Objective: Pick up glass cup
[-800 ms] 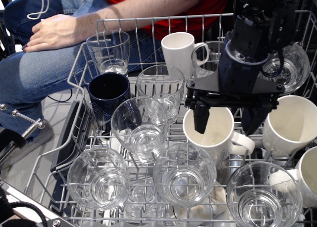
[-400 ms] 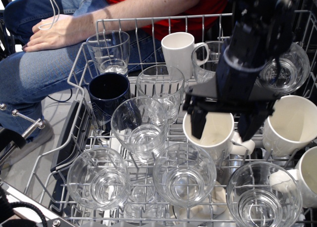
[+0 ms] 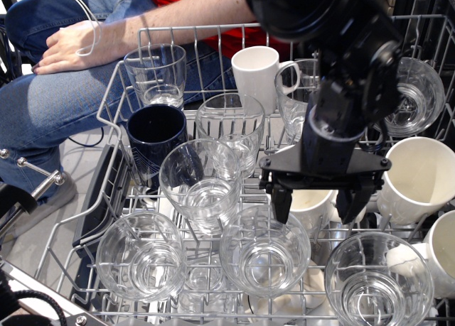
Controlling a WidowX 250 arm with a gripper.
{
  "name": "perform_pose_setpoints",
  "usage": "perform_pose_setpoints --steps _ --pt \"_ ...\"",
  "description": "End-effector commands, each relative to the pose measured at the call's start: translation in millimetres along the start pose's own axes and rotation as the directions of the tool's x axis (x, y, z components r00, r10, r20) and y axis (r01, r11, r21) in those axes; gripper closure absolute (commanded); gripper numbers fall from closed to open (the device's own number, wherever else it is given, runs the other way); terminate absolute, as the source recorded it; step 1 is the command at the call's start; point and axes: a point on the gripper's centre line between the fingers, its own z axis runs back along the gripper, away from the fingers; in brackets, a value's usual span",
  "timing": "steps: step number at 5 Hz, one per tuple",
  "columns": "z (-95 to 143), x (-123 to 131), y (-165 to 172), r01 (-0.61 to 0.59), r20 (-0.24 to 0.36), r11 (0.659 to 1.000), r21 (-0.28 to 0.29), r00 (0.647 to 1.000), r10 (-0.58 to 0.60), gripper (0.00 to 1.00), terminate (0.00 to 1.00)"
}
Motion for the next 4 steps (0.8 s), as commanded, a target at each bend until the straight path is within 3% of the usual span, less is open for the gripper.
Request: perform_pose_setpoints --steps 1,4 --pt "-19 17 -6 -0.038 0.045 0.993 -0.108 0.998 0.043 0.0 0.0" --pt "-53 22 -15 -0.099 0.015 0.99 -0.101 0.995 0.101 0.0 0.0"
